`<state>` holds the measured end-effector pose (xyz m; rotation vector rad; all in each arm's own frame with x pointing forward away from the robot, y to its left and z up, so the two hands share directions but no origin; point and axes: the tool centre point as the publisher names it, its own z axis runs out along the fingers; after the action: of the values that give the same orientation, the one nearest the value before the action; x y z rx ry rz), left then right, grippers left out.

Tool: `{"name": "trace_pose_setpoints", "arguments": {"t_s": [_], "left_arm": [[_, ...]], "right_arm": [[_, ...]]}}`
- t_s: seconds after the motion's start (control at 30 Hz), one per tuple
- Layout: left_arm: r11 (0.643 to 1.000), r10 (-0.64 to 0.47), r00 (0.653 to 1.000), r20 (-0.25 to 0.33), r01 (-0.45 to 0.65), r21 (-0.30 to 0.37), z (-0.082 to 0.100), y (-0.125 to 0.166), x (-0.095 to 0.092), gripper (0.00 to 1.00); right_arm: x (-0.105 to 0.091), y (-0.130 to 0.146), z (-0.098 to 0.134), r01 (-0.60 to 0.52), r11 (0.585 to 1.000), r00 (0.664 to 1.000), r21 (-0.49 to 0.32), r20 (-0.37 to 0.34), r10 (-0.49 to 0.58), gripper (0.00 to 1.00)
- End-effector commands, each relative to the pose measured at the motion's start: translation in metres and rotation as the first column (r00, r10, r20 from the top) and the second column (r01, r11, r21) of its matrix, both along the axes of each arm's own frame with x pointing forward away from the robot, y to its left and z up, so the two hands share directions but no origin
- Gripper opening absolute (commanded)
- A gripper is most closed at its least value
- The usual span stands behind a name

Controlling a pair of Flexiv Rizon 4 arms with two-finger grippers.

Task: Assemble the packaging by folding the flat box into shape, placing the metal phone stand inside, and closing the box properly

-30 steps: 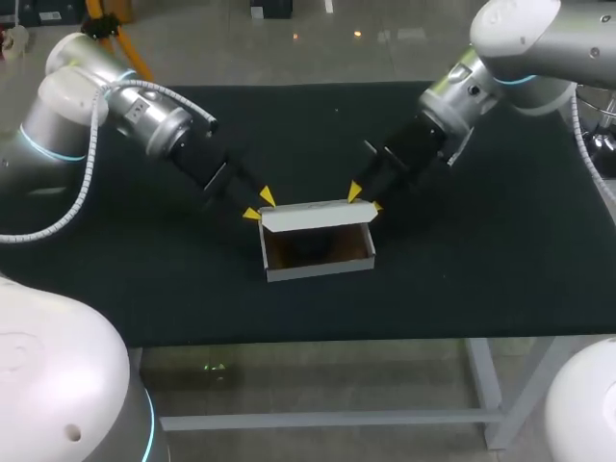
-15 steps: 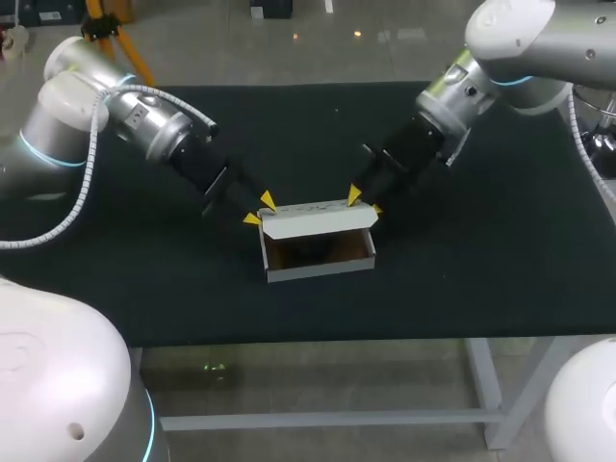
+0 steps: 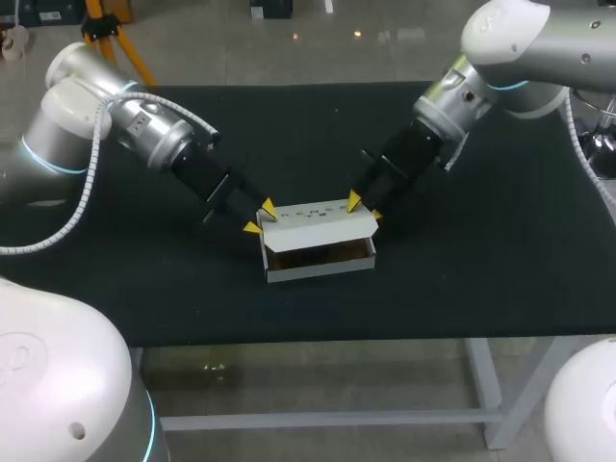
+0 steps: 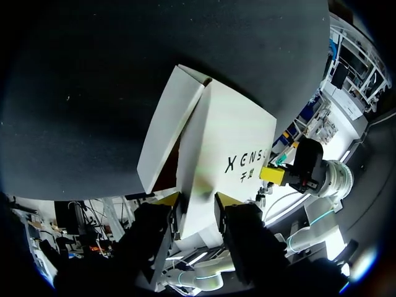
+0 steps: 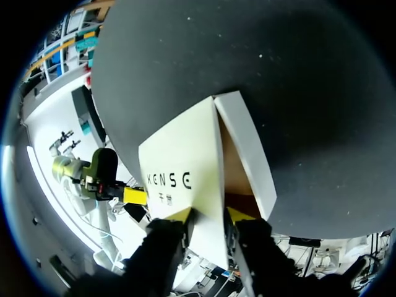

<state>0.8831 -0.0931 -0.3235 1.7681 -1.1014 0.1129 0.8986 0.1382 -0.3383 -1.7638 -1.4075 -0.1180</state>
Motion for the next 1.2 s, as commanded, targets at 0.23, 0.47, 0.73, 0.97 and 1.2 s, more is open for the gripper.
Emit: {"name": "trace_pose_setpoints", "arguments": {"t_s": [0.23,0.47,0.73,0.97,1.2], "left_arm": [[1.0,-0.003,1.0,0.004,0.003,0.014,-0.001,-0.001,-0.002,0.36],[1.0,-0.004,1.0,0.005,0.004,0.027,-0.003,0.001,-0.003,0.37],[0.999,-0.005,1.0,0.013,0.005,0.043,-0.002,0.005,-0.004,0.4],[0.999,-0.008,1.0,0.019,0.007,0.054,-0.001,0.007,-0.005,0.39],[0.997,-0.009,0.999,0.035,0.006,0.073,0.001,0.013,-0.008,0.4]], "right_arm": [[0.0,0.001,-0.006,-0.002,1.0,1.0,-0.004,-0.009,0.002,0.37],[0.0,-0.002,-0.008,-0.008,1.0,1.0,-0.01,-0.009,0.008,0.38],[0.0,-0.005,-0.01,-0.032,0.999,0.999,-0.022,-0.002,0.032,0.4],[0.0,-0.006,-0.012,-0.048,0.998,0.999,-0.032,0.002,0.048,0.39],[0.0,-0.009,-0.014,-0.058,0.998,0.998,-0.039,0.001,0.058,0.4]]}}
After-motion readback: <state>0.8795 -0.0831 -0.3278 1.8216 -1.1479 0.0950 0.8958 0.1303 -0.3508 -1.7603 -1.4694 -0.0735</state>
